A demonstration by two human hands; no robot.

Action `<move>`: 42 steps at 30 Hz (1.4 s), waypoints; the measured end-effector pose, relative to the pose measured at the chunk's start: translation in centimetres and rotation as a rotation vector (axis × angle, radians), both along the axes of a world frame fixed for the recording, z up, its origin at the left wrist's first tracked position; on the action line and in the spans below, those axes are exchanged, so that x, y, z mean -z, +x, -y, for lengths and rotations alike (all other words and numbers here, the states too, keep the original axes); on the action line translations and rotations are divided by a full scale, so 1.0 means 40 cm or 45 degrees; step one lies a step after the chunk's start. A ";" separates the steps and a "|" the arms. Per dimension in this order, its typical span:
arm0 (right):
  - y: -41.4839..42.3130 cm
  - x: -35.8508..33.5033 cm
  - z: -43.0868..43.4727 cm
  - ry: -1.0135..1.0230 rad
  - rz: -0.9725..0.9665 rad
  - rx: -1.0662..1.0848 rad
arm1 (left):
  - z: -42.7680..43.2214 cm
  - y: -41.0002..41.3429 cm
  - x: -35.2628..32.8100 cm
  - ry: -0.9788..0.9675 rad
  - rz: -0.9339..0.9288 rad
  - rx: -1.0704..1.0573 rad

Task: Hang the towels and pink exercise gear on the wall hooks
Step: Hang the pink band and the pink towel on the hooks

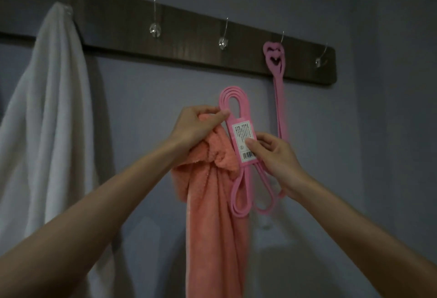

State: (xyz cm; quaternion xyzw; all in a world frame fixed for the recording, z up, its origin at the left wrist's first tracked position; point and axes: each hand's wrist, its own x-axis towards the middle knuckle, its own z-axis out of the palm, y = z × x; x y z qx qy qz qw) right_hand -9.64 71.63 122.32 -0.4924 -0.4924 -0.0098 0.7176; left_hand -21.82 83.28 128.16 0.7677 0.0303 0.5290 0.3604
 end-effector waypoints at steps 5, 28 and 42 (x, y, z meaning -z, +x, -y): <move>0.108 -0.093 -0.021 0.157 0.034 0.118 | -0.033 0.136 -0.100 0.136 0.090 0.073; 0.896 -0.363 0.106 0.639 0.058 0.733 | -0.017 0.783 -0.297 1.196 0.356 -0.624; 1.119 -0.528 0.037 0.612 0.095 0.571 | -0.108 0.932 -0.317 1.366 0.391 -0.966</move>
